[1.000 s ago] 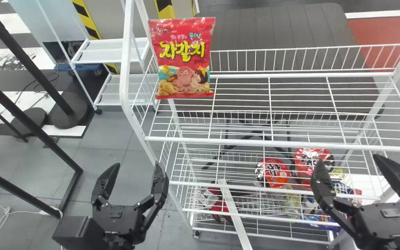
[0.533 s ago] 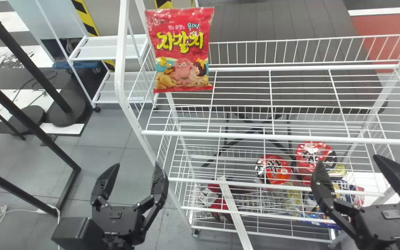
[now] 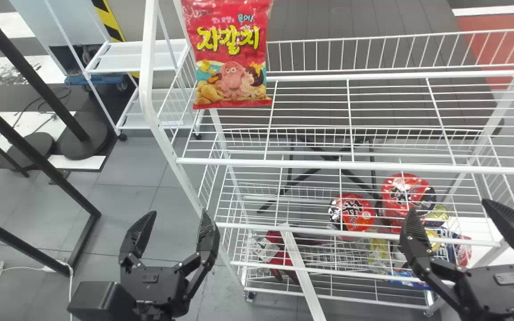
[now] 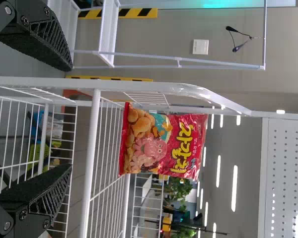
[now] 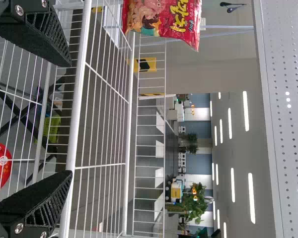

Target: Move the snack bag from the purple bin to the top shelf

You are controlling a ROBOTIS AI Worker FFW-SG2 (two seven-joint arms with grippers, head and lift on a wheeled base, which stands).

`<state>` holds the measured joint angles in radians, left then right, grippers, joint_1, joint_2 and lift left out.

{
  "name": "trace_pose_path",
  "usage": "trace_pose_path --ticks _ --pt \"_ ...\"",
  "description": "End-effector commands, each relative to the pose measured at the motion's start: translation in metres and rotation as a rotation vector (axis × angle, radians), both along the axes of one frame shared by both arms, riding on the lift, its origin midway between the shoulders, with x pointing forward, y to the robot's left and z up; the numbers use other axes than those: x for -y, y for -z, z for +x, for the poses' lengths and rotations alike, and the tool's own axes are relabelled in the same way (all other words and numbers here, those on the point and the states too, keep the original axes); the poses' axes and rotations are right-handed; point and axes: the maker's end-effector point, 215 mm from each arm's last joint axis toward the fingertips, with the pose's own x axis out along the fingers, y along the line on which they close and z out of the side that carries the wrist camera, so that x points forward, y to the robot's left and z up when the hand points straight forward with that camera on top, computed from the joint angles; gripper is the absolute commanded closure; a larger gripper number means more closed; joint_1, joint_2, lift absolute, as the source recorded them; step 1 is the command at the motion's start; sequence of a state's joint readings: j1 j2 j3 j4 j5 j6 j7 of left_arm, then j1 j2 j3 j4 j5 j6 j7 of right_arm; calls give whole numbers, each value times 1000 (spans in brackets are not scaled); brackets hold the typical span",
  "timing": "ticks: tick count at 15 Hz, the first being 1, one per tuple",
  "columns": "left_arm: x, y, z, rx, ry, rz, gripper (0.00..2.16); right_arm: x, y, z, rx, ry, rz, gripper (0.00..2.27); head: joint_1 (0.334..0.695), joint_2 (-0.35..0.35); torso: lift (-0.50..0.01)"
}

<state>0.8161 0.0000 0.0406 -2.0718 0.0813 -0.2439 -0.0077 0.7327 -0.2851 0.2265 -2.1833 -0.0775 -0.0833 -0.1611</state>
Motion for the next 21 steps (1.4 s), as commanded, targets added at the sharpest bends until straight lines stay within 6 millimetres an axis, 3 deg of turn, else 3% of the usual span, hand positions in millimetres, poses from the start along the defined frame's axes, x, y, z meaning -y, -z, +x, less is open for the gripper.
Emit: trace_pose_path --ticks 1,21 --pt "0 -2 -1 4 -2 -2 134 0 -2 -3 0 -1 0 16 695 166 -109" --pt "1 -4 -6 15 0 -1 134 2 -5 -10 10 1 -6 16 695 164 -189"
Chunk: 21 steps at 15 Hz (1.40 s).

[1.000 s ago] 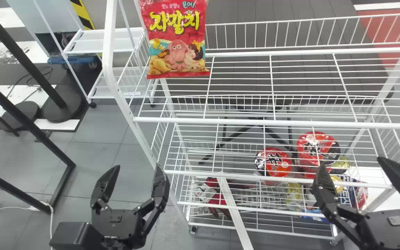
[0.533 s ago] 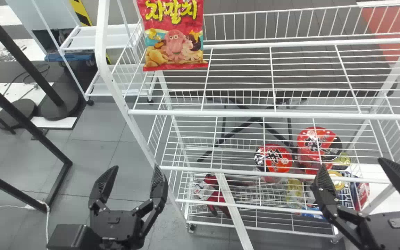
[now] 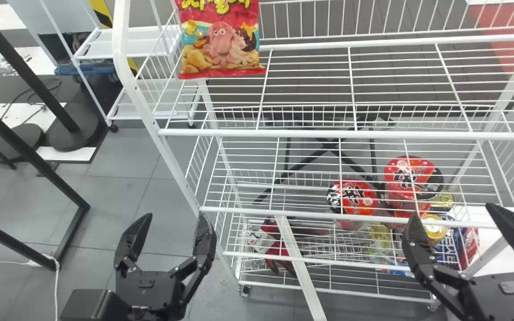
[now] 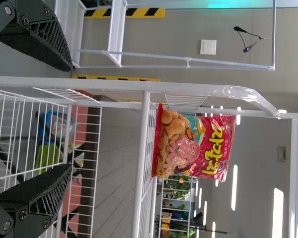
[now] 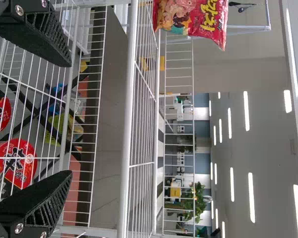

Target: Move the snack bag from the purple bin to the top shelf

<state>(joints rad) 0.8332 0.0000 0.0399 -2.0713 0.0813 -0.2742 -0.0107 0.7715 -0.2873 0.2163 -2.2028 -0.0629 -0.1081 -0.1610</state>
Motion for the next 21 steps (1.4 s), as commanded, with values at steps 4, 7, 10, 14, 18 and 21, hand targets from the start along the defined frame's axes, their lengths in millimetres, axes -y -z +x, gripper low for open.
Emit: trace_pose_path --ticks 4,7,10,14,18,21 --pt "4 -1 -1 5 2 -8 134 -1 1 0 -3 -2 -2 16 695 162 -205" --pt "8 -1 0 5 7 -14 134 -3 2 -1 -5 -7 -2 16 695 158 -216" --pt "7 -2 -1 10 4 -8 134 -4 7 0 -16 -9 -12 16 695 156 -228" --pt "6 0 -1 8 3 -8 134 -4 9 0 -22 -9 -12 16 695 160 -244" --pt "6 -2 0 11 3 -8 134 -2 11 1 -23 1 -17 16 695 160 -260" --pt "6 -1 0 11 3 -8 134 -1 11 1 -21 -1 -17 12 695 157 -271"
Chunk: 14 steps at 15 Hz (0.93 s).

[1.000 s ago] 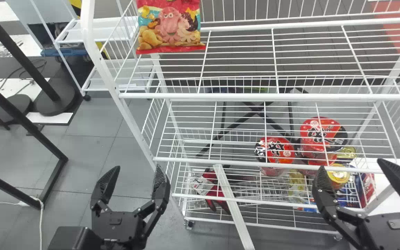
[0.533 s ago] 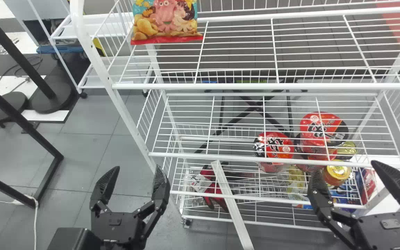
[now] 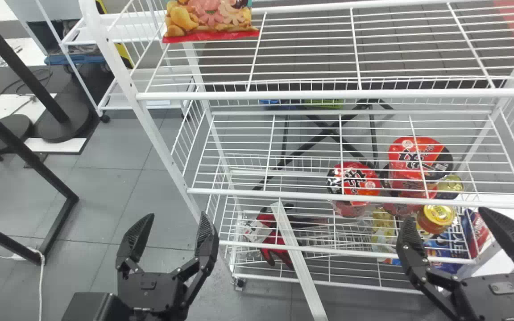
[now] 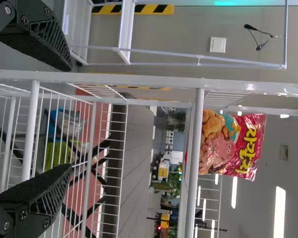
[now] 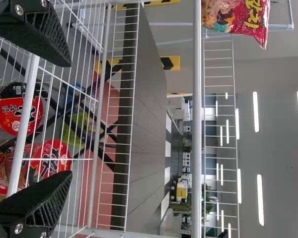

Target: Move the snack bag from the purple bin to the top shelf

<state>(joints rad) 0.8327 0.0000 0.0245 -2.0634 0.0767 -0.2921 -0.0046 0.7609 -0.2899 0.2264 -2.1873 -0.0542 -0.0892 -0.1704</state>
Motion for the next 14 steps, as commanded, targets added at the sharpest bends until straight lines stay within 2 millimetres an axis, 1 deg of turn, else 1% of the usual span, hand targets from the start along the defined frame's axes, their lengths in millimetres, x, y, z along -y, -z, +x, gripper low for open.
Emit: trace_pose_path --ticks 1,14 --pt "0 -1 1 3 -2 -2 134 1 1 0 -1 -1 -3 12 695 157 -276" --pt "2 -3 1 6 0 -5 134 -1 -1 -3 8 -6 -1 12 695 156 -327"
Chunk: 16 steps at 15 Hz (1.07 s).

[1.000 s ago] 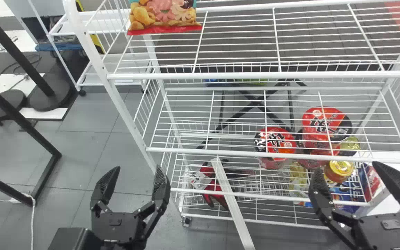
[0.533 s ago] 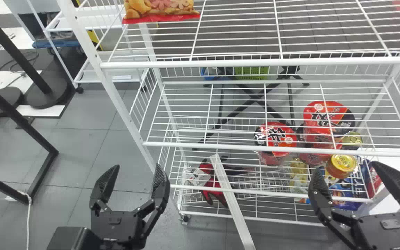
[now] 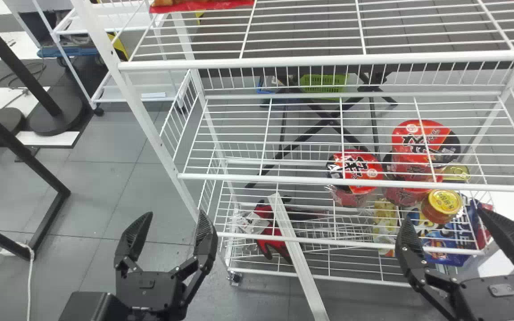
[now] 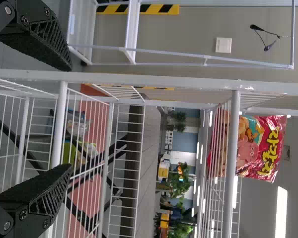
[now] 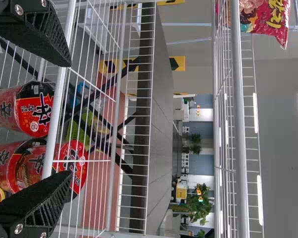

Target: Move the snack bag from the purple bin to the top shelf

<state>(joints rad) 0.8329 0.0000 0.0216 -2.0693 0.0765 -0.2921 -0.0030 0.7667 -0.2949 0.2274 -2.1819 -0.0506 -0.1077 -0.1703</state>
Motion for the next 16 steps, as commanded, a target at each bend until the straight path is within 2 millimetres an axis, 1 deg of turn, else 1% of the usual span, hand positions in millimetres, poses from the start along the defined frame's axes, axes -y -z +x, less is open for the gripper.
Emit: trace_pose_path --ticks 1,6,9,16 --pt "2 1 0 -2 0 -4 134 -1 -2 -1 3 -3 -5 12 695 156 -332" --pt "4 3 1 -3 5 -3 134 -1 -4 -3 6 -6 -10 12 695 155 -351" --pt "10 4 3 -8 15 0 134 -1 -3 -3 4 -8 -15 12 695 149 -363" --pt "11 4 5 -9 18 1 134 -1 -2 -2 2 -11 -21 12 695 139 -392"
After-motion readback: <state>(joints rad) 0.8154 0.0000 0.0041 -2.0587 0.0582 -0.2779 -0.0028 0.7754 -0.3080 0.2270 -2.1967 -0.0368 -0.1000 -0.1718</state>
